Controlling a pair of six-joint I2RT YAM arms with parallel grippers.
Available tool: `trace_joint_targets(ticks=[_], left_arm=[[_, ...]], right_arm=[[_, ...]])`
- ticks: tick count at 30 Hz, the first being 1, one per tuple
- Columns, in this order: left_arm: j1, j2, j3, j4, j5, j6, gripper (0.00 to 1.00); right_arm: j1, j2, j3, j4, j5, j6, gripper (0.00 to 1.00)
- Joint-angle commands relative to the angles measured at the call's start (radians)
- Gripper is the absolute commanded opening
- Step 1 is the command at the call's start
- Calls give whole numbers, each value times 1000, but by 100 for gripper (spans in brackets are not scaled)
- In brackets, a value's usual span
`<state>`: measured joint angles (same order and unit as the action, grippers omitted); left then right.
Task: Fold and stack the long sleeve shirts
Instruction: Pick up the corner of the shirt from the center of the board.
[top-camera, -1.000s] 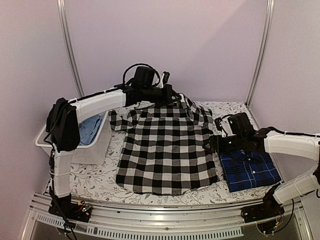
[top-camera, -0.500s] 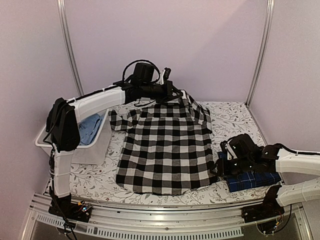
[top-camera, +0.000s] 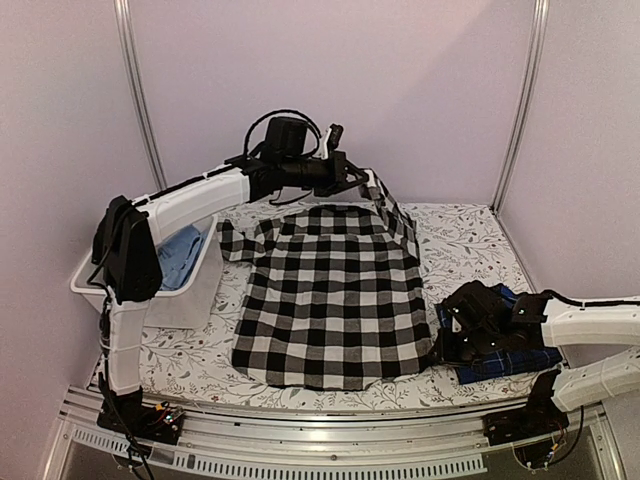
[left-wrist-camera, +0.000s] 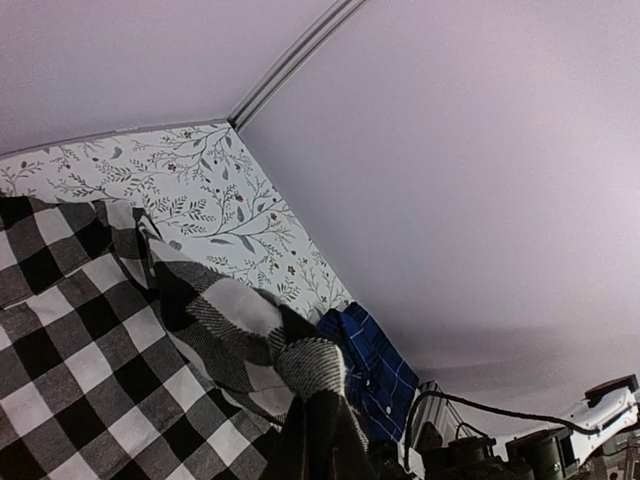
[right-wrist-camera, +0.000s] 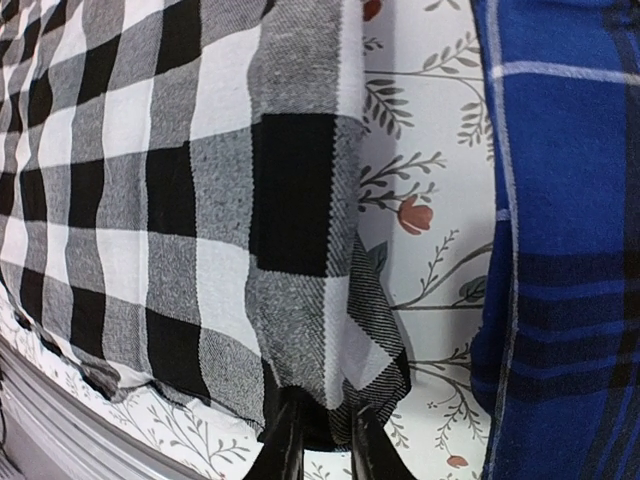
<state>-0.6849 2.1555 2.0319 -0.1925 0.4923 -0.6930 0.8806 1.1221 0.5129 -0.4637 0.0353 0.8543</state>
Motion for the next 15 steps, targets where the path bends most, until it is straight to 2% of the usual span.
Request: trace_joint_targets(ticks=[1, 5, 10, 15], left_arm=[[20, 30, 77, 37, 22, 30, 0], [41, 43, 142, 68, 38, 46, 0], [71, 68, 228, 74, 68, 69, 0], [105, 46, 210, 80, 69, 78, 0]], right_arm=[[11, -6, 20, -18, 23, 16, 10], [24, -9, 18, -29, -5, 22, 0], [46, -28, 17, -58, -25, 48, 0], [60, -47, 58, -86, -26, 61, 0]])
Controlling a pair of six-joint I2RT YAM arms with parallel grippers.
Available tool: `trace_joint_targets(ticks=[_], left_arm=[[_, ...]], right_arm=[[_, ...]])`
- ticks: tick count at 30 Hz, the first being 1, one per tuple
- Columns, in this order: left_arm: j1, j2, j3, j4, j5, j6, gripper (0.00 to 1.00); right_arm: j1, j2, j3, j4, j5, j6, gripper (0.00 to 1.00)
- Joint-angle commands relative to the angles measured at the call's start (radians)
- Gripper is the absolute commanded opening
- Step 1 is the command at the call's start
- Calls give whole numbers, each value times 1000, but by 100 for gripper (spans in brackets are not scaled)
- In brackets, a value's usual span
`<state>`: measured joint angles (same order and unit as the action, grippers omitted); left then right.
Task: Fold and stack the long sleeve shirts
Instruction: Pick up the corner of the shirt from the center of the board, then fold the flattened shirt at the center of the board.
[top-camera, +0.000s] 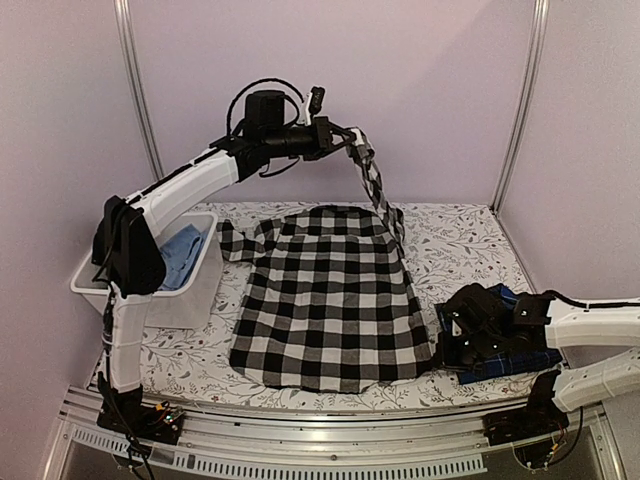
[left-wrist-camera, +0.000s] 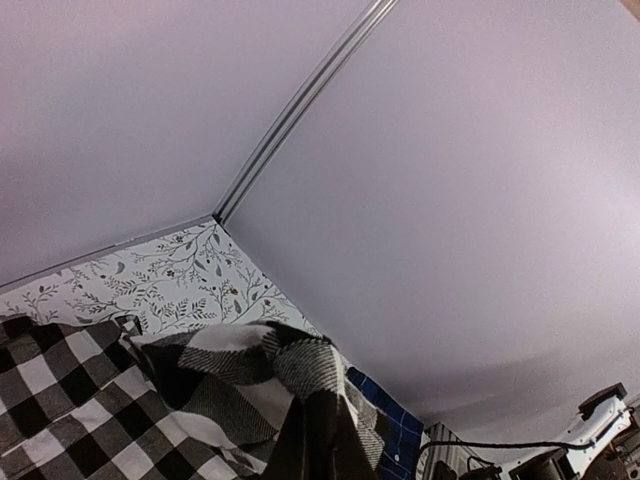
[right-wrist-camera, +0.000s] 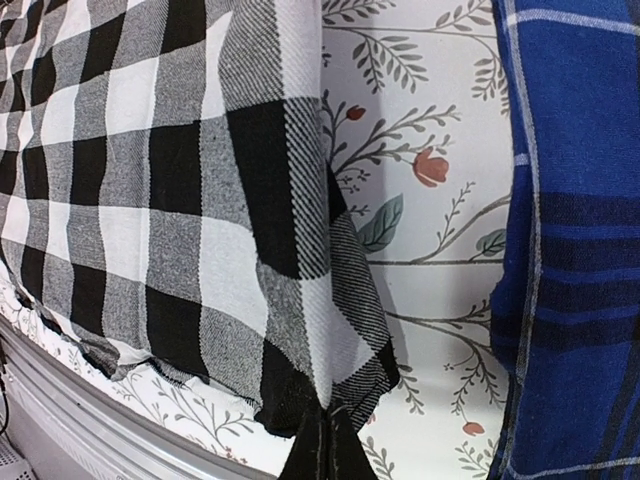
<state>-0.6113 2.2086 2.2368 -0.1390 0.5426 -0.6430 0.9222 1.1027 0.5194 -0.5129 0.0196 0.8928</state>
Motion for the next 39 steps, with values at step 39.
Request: trace_joint_targets(ticks=[39], left_arm=[[271, -224, -365, 82, -29, 82, 0]], right_arm=[[56, 548, 342, 425, -470, -99, 0]])
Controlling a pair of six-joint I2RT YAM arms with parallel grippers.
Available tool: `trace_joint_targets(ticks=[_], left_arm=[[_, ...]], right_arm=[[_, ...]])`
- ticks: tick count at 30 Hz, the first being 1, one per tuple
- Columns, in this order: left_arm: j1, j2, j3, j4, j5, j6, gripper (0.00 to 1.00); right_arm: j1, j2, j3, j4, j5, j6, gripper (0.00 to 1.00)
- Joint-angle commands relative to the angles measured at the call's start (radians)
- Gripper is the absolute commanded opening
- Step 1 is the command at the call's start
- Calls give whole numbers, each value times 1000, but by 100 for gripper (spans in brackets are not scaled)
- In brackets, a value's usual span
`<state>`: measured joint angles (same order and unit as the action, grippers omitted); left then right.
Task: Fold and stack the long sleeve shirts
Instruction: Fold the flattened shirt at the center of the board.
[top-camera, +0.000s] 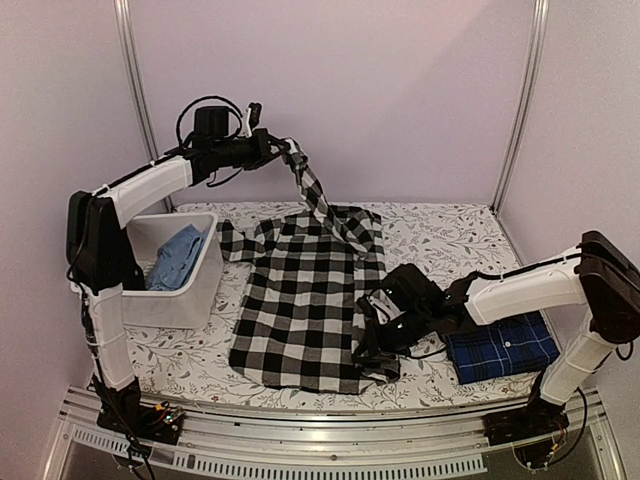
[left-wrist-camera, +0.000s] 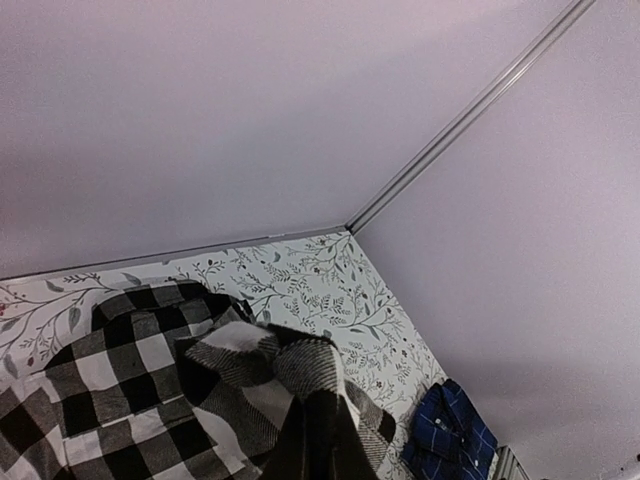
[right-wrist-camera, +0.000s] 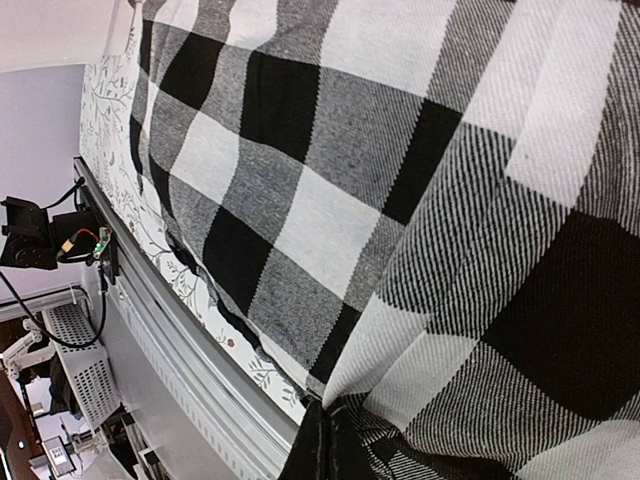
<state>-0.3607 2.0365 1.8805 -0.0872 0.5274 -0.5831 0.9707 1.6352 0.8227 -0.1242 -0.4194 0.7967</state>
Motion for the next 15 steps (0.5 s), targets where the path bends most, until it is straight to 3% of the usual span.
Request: trace_joint_targets(ticks=[1, 15], left_arm=[[23, -53, -8, 30, -11, 22, 0], [34, -49, -12, -8, -24, 40, 0]], right_arm=[[8, 20, 43, 37, -34, -3, 0], [26, 69, 68, 53, -73, -13, 0]])
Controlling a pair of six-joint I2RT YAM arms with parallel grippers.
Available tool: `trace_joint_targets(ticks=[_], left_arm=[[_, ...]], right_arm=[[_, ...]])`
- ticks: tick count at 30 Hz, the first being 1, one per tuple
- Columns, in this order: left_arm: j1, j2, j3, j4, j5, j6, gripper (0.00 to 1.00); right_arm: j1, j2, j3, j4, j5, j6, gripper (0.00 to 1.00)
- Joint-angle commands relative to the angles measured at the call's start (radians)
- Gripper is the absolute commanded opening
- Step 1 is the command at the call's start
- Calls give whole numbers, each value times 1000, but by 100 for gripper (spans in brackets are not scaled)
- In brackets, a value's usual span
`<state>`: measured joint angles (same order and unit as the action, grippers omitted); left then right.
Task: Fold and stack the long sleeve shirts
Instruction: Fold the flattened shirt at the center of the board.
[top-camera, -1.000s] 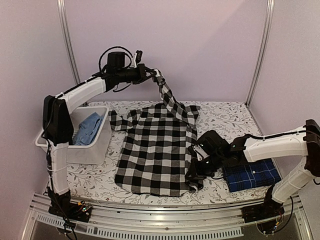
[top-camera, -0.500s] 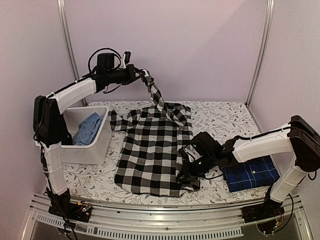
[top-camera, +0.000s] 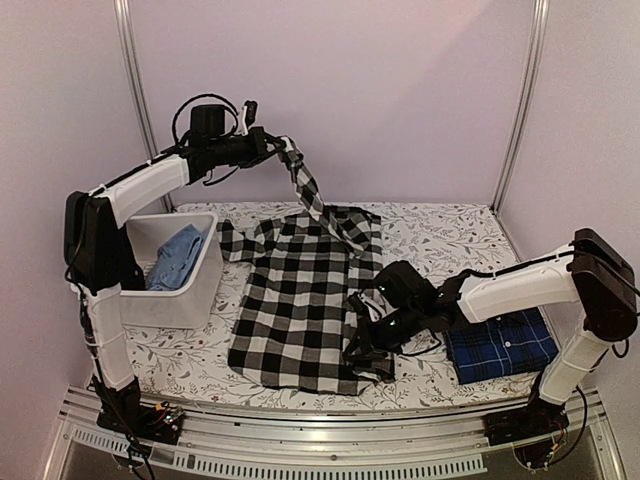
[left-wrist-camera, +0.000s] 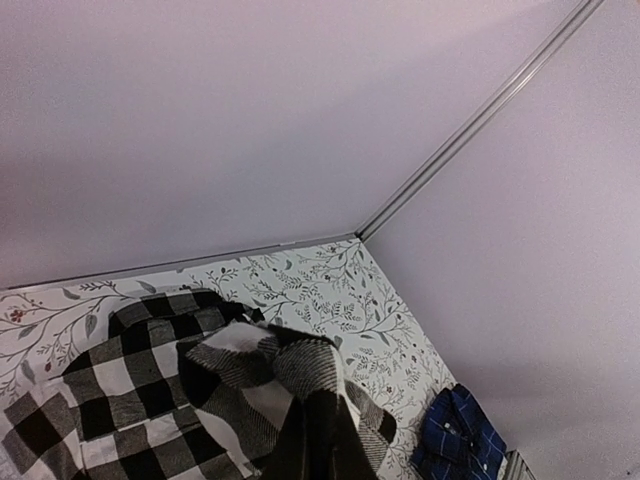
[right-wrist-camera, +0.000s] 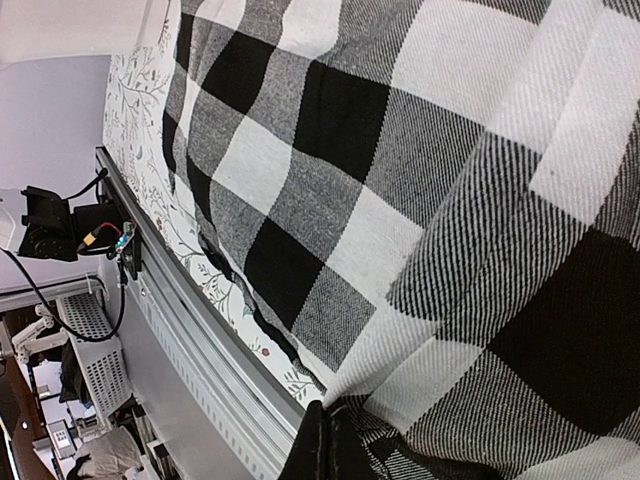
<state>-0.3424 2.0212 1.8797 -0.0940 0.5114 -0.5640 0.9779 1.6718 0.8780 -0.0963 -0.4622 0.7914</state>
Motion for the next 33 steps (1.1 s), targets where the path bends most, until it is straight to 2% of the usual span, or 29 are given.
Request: trace_joint_targets(ticks=[1, 21, 33], left_arm=[[17, -36, -17, -1, -9, 21, 0], [20, -102, -23, -30, -63, 58, 0], [34, -24, 4, -77, -57, 59, 0]], right_arm=[[20, 39, 10, 28, -34, -6, 0], [22, 69, 10, 28, -56, -24, 0], [25, 113, 61, 43, -110, -45, 0]])
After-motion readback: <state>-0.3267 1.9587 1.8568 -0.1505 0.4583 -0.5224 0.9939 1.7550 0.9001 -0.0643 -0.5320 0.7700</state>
